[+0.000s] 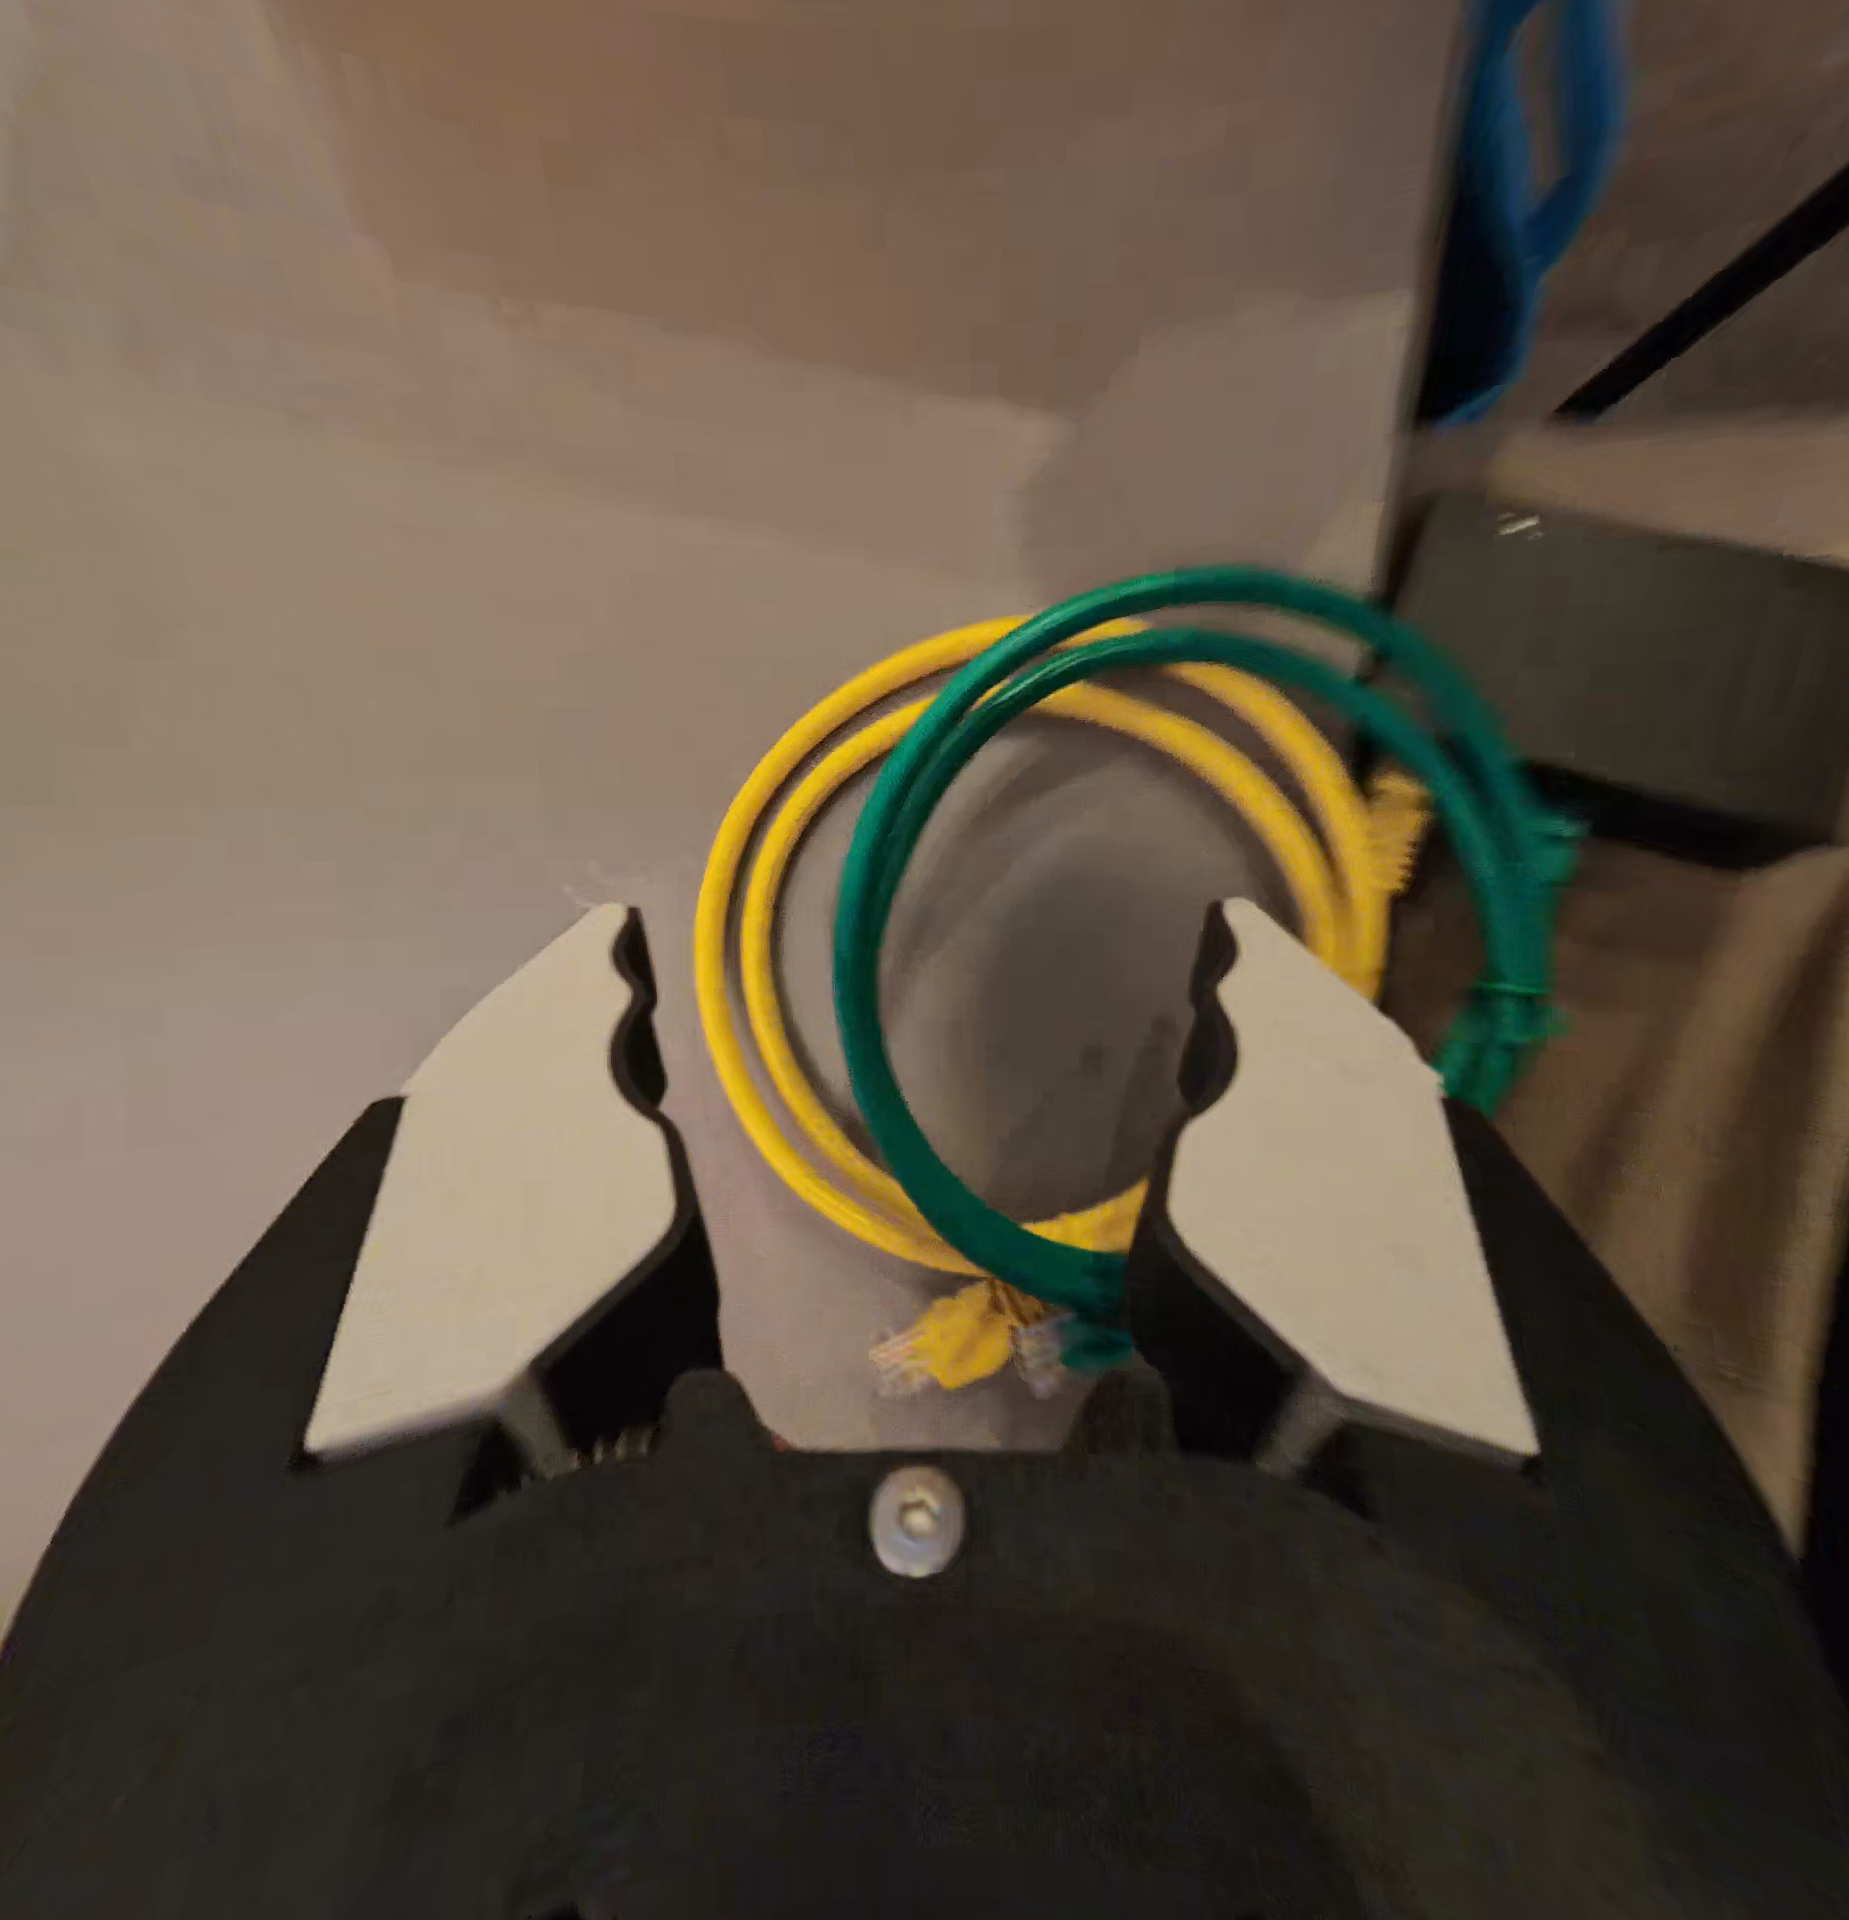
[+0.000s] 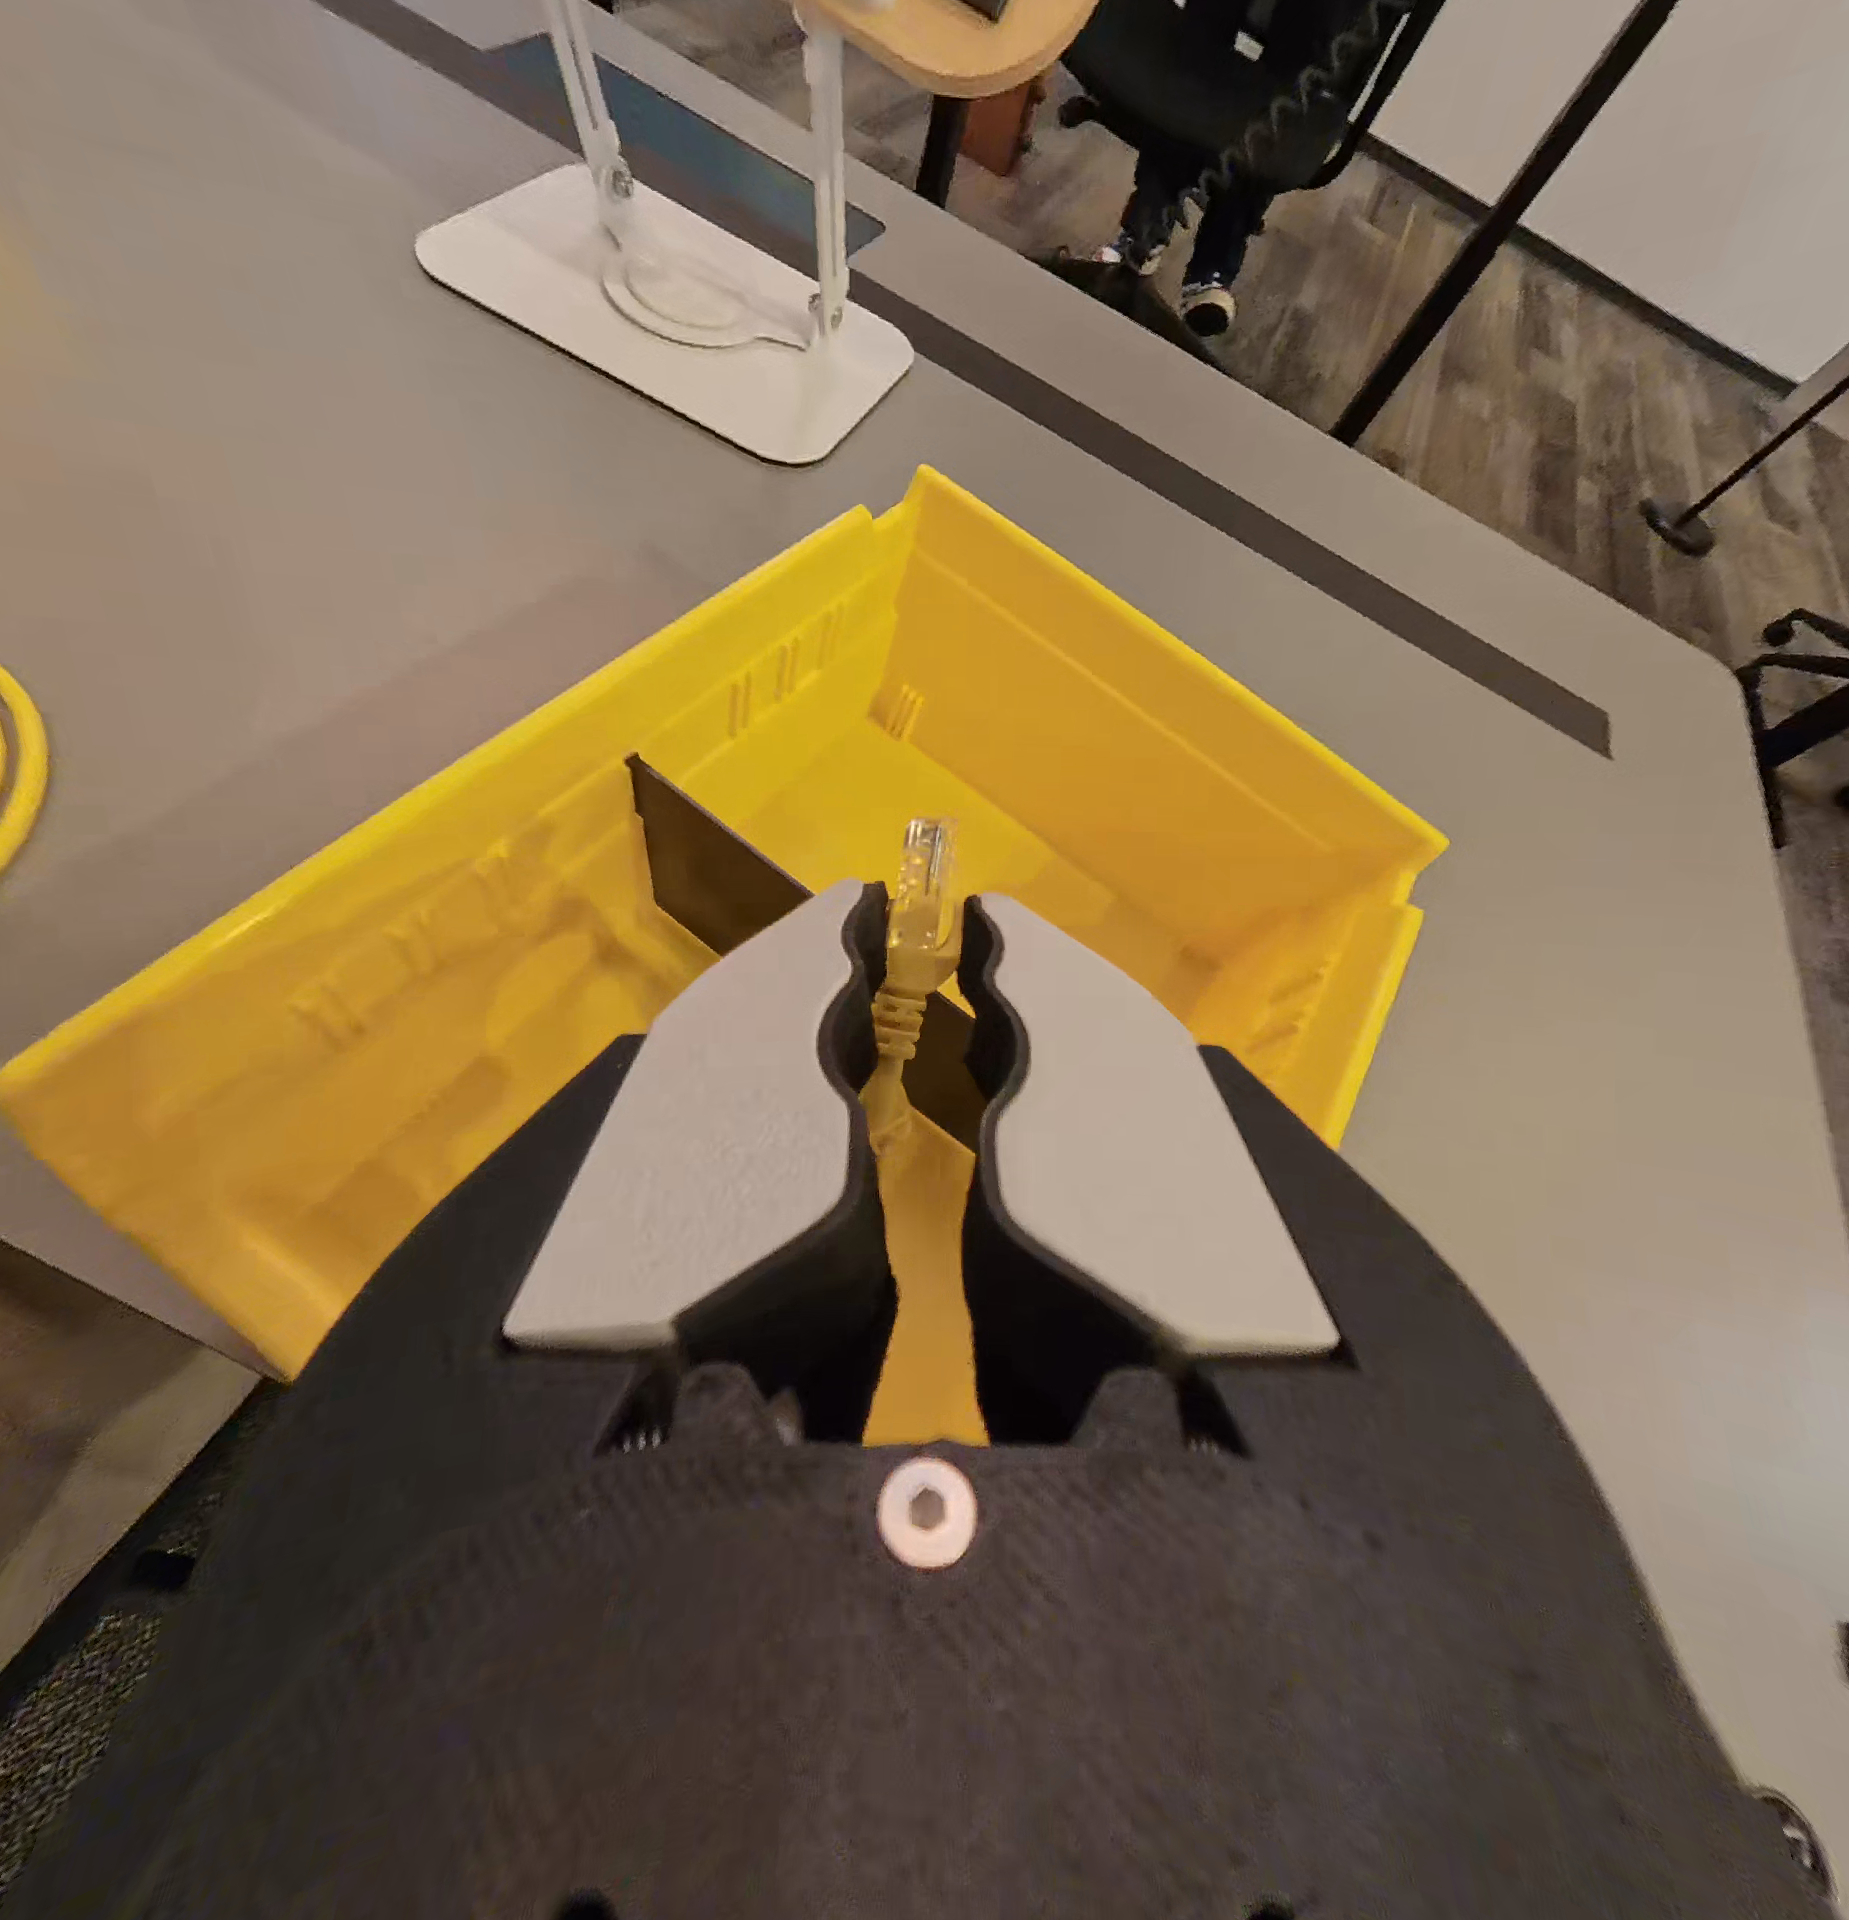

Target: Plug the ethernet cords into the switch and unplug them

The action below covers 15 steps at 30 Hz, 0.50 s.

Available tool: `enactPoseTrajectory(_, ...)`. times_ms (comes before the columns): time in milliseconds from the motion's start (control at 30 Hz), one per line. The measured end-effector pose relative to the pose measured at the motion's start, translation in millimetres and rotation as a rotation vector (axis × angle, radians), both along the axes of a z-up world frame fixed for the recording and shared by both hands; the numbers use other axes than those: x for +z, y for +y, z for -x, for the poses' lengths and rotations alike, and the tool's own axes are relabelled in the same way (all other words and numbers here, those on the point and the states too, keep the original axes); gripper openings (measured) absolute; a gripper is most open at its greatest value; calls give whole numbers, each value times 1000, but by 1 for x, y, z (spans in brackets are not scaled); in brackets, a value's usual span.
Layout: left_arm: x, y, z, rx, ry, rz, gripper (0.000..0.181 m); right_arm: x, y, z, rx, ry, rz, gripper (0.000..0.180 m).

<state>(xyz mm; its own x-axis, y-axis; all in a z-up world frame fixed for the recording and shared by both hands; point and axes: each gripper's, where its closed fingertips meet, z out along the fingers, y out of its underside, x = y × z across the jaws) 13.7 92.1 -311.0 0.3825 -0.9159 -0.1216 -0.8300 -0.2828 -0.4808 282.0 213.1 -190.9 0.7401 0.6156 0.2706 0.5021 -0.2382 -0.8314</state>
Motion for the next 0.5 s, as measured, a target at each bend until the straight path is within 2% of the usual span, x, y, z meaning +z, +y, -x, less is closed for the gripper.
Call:
enactPoseTrajectory(33,-11,7,6,33,76,23,100,-1,1,2,5,-2,6,13)
enactPoseTrajectory(67,-18,14,11,52,121,28,95,-4,1,2,3,-20,7,13)
enactPoseTrajectory(200,-27,17,5,80,63,160,56,-9,-3,4,17,-23,16,12)
enactPoseTrajectory(233,-27,20,5,82,62,153,42,-12,-2,3,12,-32,22,12)
enactPoseTrajectory(333,-26,25,10,97,97,116,14,-16,-2,1,-1,-17,71,13)
enactPoseTrajectory(433,-24,27,15,96,120,55,13,-21,-2,-4,-19,41,165,13)
enactPoseTrajectory(500,-20,27,16,116,81,46,13,-30,0,-17,-67,-14,210,14)
